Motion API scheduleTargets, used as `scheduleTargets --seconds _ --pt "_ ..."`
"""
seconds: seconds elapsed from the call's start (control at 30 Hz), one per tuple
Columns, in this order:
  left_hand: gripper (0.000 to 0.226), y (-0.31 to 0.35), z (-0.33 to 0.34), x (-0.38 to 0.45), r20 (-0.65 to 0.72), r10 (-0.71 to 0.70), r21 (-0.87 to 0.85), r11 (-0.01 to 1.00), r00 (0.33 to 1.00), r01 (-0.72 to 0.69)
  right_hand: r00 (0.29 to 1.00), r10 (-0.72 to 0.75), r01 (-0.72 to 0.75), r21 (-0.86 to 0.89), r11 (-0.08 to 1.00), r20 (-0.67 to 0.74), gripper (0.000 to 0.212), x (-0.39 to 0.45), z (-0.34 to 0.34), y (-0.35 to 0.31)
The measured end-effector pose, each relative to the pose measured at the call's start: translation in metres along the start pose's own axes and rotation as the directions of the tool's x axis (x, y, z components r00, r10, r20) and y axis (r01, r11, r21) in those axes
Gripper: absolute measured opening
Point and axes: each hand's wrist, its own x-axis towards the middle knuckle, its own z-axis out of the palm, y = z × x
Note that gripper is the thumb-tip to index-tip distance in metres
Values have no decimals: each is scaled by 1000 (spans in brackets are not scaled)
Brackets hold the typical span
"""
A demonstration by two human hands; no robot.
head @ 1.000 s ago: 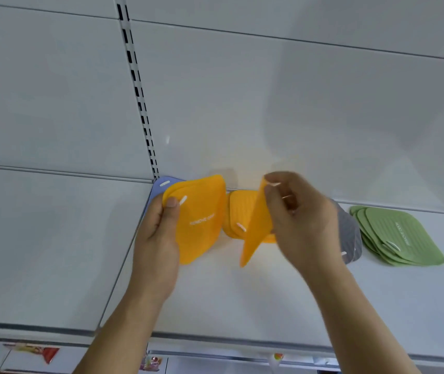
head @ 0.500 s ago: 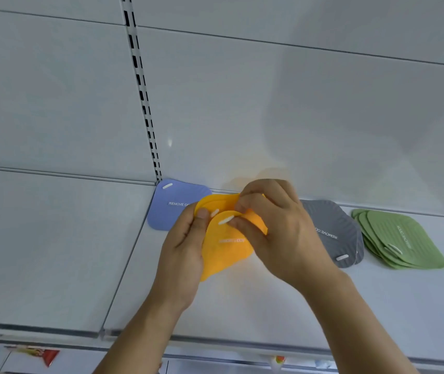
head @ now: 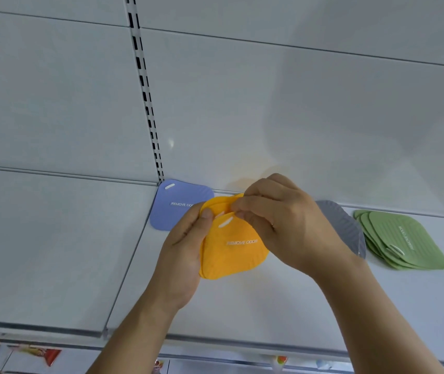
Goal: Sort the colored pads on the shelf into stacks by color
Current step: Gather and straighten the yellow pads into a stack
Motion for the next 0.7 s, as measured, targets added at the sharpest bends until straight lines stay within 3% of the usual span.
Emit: scheduleTargets --seconds 0.1,0.2,0.27,0.37,0.43,0.57,0.7 --pt "44 1 0 -1 56 66 123 990 996 -72 992 106 -107 3 994 -69 10 -2 9 -7" --pt "30 3 4 -1 77 182 292 936 980 -197 972 183 -177 55 983 -145 5 -4 15 -14" --pt "27 1 1 2 18 216 288 934 976 -212 953 222 -212 66 975 -206 7 -7 16 -11" --pt "28 0 -15 9 -91 223 218 955 970 -200 872 420 -437 -11 900 -249 14 -24 20 18" --pt "33 2 -29 15 -161 202 152 972 966 -178 824 557 -567 -111 816 -104 23 -38 27 37" --pt "41 4 -44 21 -189 178 102 982 966 -161 723 586 -542 -226 810 366 64 -44 53 53" --pt "31 -2 -47 20 -205 165 99 984 965 -148 611 579 -525 -271 807 540 90 -29 59 68"
